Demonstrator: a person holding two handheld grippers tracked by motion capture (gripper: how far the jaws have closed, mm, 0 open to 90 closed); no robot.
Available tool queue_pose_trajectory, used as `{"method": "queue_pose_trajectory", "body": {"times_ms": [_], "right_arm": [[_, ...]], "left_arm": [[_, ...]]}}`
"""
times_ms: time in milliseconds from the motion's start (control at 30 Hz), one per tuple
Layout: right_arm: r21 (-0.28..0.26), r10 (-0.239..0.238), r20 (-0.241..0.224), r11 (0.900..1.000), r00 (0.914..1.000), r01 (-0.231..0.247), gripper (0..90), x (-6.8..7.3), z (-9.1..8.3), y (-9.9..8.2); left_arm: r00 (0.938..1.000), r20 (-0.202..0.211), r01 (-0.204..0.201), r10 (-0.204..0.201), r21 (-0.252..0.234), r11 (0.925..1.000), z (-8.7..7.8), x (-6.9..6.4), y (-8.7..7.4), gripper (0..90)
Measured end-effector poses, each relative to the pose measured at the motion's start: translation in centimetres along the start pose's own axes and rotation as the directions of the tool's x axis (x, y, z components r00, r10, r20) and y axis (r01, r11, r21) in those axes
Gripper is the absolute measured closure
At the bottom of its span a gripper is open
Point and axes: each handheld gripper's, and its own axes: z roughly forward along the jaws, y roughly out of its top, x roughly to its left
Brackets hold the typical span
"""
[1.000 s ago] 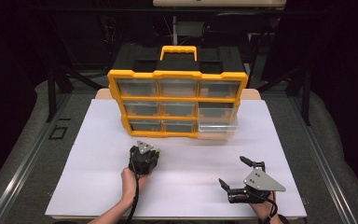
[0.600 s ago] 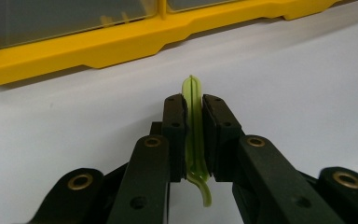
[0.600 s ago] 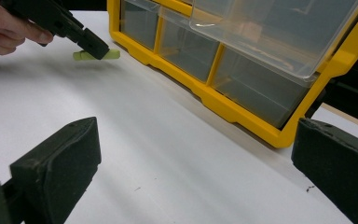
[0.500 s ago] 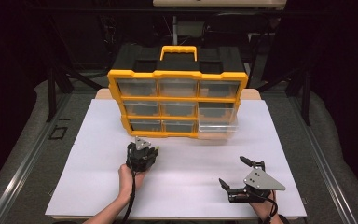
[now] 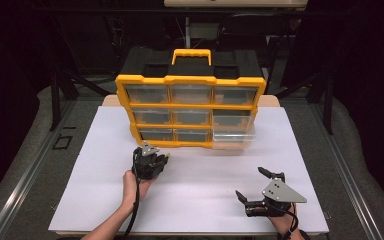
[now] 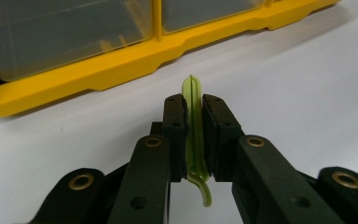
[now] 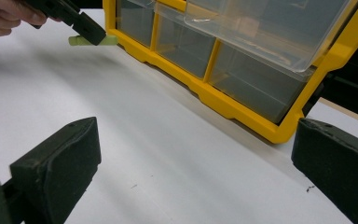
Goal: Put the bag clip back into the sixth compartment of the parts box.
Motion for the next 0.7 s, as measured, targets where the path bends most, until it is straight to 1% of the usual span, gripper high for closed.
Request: {"method": "queue_pose_trajectory", "body": {"times_ms": [133, 167, 200, 233, 300, 367, 433, 467, 533, 700], "right_arm": [[0.000, 0.003, 0.002, 1.0000, 1.0000, -0.003, 0.6, 0.0, 0.0, 0.0], [0.000, 0.003, 0.002, 1.0000, 1.0000, -0.003, 0.6, 0.0, 0.0, 0.0], [0.001, 0.004, 0.003, 1.0000, 1.0000, -0.004, 0.6, 0.0, 0.0, 0.0], [0.001, 0.004, 0.003, 1.0000, 1.0000, -0.004, 0.6, 0.0, 0.0, 0.0], [0.001, 0.004, 0.005, 1.0000, 1.0000, -0.004, 0.6, 0.0, 0.0, 0.0], [0.001, 0.005, 0.005, 1.0000, 1.0000, -0.005, 0.7, 0.0, 0.0, 0.0], [0.002, 0.007, 0.005, 1.0000, 1.0000, -0.007, 0.6, 0.0, 0.0, 0.0], [0.003, 0.007, 0.006, 1.0000, 1.0000, -0.007, 0.7, 0.0, 0.1, 0.0], [0.005, 0.006, 0.006, 1.0000, 1.0000, -0.006, 0.6, 0.0, 0.1, 0.0], [0.008, 0.007, 0.007, 0.9999, 1.0000, -0.007, 0.7, -0.1, 0.1, 0.0]], "left_arm": [[0.9995, 0.024, -0.022, 0.021, 0.005, 0.9998, -0.3, 0.3, 0.4, 80.3], [0.9995, 0.024, -0.022, 0.021, 0.005, 0.9998, -0.3, 0.3, 0.4, 80.4], [0.9989, 0.031, -0.035, 0.035, 0.008, 0.9994, -0.4, 0.4, 0.6, 80.4], [0.9989, 0.031, -0.035, 0.035, 0.008, 0.9994, -0.4, 0.4, 0.6, 80.4], [0.9977, 0.044, -0.053, 0.052, 0.022, 0.9984, -0.5, 0.5, 0.8, 80.4], [0.9974, 0.049, -0.054, 0.053, 0.025, 0.9982, -0.5, 0.5, 0.8, 80.4], [0.9964, 0.053, -0.068, 0.066, 0.030, 0.9972, -0.6, 0.5, 1.0, 80.4], [0.9949, 0.061, -0.083, 0.080, 0.036, 0.9959, -0.6, 0.6, 1.2, 80.3], [0.9930, 0.068, -0.100, 0.097, 0.039, 0.9943, -0.7, 0.7, 1.5, 80.3], [0.9893, 0.071, -0.130, 0.127, 0.031, 0.9911, -1.0, 0.7, 2.2, 80.4]]}}
